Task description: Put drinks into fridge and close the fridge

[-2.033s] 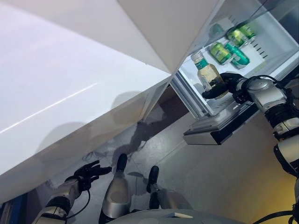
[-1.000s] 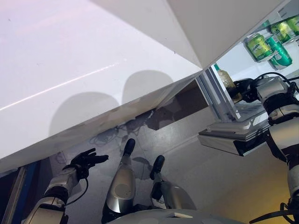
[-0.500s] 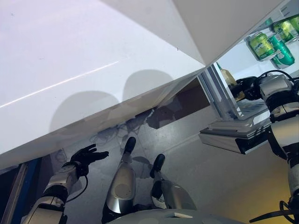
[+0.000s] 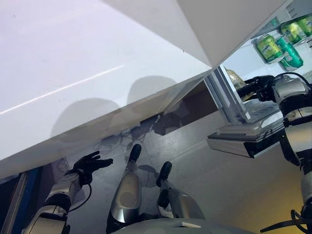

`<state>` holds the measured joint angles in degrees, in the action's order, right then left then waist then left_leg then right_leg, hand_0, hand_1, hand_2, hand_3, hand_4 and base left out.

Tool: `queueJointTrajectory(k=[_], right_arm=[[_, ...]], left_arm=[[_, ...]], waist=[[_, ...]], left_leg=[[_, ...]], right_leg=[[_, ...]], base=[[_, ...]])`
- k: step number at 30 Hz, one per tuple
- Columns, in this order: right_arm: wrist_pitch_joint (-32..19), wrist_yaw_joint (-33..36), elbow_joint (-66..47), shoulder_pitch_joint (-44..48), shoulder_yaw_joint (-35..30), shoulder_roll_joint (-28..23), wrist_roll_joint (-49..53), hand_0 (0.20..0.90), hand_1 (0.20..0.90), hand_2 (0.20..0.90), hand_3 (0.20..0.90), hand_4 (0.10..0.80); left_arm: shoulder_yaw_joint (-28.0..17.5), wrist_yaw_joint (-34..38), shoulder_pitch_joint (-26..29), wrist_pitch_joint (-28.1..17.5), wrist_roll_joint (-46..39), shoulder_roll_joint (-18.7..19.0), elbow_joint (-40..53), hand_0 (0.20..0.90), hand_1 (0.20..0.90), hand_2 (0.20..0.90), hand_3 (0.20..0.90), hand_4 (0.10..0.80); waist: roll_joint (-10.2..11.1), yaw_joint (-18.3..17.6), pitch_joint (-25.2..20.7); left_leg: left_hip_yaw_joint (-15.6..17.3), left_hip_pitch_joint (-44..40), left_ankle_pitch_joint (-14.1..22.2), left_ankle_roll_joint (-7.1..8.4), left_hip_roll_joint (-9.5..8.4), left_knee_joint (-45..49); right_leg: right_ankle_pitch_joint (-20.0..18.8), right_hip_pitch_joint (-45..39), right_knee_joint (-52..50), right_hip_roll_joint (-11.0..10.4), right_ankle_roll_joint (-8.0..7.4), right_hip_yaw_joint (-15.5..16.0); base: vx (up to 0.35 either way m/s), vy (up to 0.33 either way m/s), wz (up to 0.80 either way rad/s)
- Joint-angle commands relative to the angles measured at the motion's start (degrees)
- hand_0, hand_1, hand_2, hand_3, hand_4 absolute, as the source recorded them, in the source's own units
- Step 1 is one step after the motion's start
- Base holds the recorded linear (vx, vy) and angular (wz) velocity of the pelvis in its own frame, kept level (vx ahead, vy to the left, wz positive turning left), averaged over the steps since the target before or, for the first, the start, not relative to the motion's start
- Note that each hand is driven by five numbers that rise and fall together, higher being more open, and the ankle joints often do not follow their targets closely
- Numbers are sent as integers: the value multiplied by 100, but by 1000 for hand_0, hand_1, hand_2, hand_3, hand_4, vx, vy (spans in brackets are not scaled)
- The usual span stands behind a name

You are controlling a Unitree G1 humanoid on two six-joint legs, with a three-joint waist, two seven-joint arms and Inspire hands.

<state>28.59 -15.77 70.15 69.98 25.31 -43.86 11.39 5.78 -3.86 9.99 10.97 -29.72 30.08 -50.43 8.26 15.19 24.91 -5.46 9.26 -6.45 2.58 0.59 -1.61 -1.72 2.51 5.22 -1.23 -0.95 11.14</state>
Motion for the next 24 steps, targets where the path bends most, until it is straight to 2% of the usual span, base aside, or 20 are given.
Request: queueJointTrajectory(k=[1,3,9,15,19,20,23,24], right_arm=[[-347,430,-279,118,312,-732,56,900,900,900,900,800],[-338,372,-393,49,273,-813,72,900,900,900,900,800],[-761,482,-892,-225,104,-1218,222,900,900,900,900,800],[-1151,1315,-2182,-731,-313,-1520,582,900,900,900,900,800],[-1580,1955,-3302,-1337,-1055,-1552,659,900,900,900,900,800],[-1662,2158,-3839,-1648,-1452,-1493,660,900,900,900,900,800],[-1873,2477,-4587,-2138,-2003,-1369,570,900,900,900,900,800],[-2112,2731,-5164,-2600,-2424,-1235,554,900,900,900,900,800]], left_arm=[[113,-12,-593,-206,71,63,-126,900,900,900,900,800],[113,-4,-623,-203,104,22,-154,900,900,900,900,800],[155,-142,-736,-343,207,-102,-504,900,900,900,900,800],[96,-189,-868,-342,200,-252,-721,900,900,900,900,800],[20,-298,-941,-274,218,-418,-911,900,900,900,900,800],[-9,-340,-959,-265,249,-513,-980,900,900,900,900,800],[-70,-353,-991,-287,277,-645,-1034,900,900,900,900,800],[-130,-393,-1034,-324,307,-745,-1070,900,900,900,900,800]], waist=[[-144,-141,-454],[-142,-174,-522],[-171,-387,-884],[-250,-689,-1238],[-378,-922,-1485],[-445,-1013,-1569],[-516,-1119,-1671],[-571,-1218,-1756]], left_leg=[[335,-62,406,-279,-231,-31],[361,-119,412,-275,-224,-56],[450,-416,467,-291,-226,-128],[585,-700,547,-303,-217,-188],[653,-891,607,-321,-224,-222],[665,-965,628,-328,-225,-231],[679,-1038,663,-342,-227,-238],[700,-1101,695,-359,-234,-243]], right_leg=[[-318,445,-315,76,-177,-47],[-309,395,-292,69,-180,-47],[-280,192,-232,41,-195,-134],[-215,10,-210,31,-203,-287],[-156,-114,-207,17,-207,-428],[-131,-163,-212,11,-206,-473],[-102,-218,-210,15,-206,-536],[-80,-267,-202,21,-205,-587]], base=[[6,58,-1],[26,46,-2],[48,77,-6],[40,82,-3],[63,109,-16],[57,91,-12],[48,71,-11],[54,51,-5]])
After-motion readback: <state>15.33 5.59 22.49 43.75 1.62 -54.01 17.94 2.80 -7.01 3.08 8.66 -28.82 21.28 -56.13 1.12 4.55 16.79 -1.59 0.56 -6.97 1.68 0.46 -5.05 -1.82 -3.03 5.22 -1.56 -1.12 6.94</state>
